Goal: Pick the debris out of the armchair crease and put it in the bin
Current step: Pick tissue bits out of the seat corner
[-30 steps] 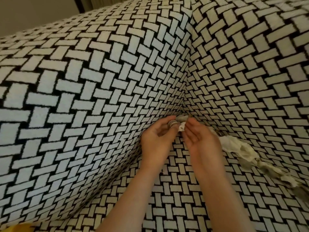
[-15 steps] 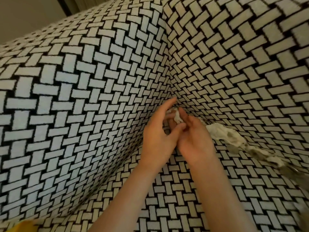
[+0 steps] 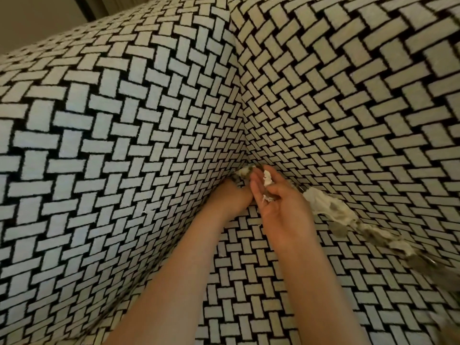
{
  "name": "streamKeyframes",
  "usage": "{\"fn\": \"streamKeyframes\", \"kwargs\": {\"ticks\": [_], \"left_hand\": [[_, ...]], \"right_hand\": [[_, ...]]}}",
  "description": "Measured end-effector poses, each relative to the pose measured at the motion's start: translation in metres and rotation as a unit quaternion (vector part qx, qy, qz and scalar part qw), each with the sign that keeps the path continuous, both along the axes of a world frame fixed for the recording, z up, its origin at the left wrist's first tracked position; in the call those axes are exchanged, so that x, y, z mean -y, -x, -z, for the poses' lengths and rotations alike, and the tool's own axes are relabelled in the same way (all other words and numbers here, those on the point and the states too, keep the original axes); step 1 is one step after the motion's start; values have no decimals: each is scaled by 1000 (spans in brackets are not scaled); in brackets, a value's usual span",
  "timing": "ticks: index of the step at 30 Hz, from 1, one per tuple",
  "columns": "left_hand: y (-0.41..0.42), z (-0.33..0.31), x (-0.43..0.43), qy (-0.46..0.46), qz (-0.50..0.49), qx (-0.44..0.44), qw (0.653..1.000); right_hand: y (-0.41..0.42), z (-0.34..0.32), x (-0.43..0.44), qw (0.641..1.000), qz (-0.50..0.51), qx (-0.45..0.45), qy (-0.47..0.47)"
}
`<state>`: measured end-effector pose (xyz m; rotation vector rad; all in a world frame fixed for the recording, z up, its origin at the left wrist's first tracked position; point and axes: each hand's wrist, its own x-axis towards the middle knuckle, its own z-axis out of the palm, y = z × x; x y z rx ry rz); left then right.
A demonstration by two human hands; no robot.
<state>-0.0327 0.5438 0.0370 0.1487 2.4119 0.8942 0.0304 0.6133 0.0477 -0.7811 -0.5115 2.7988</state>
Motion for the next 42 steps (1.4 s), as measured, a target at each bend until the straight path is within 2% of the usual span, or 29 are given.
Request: {"fn": "streamKeyframes", "kwargs": {"ticks": [4,8,13,23,28,35,39,42], "left_hand": [[17,-1,-8,66,42,42,996],[20,-2,-9,86,84,29,992],[10,3,5,1,51,10,999],[10,11,15,-83,2,22,996],[8,16,13,-126,-24,-25,991],[9,21,9,-157,5,-89,983],[12,27,1,-111,6,-208,972],[13,25,-1,-107,10,-231,967]], "right_hand": [[0,1,1,1000,9,6,3],[1,-2,1,1000,7,7,5],[0,-2,1,1000,5,10,22],[-2,-4,0,998,28,11,60],[-2,-3,-2,996,39,20,74],[0,-3,-6,992,62,26,106],[-1,-5,-7,989,78,31,120],[-1,-5,-9,989,79,34,125]]}}
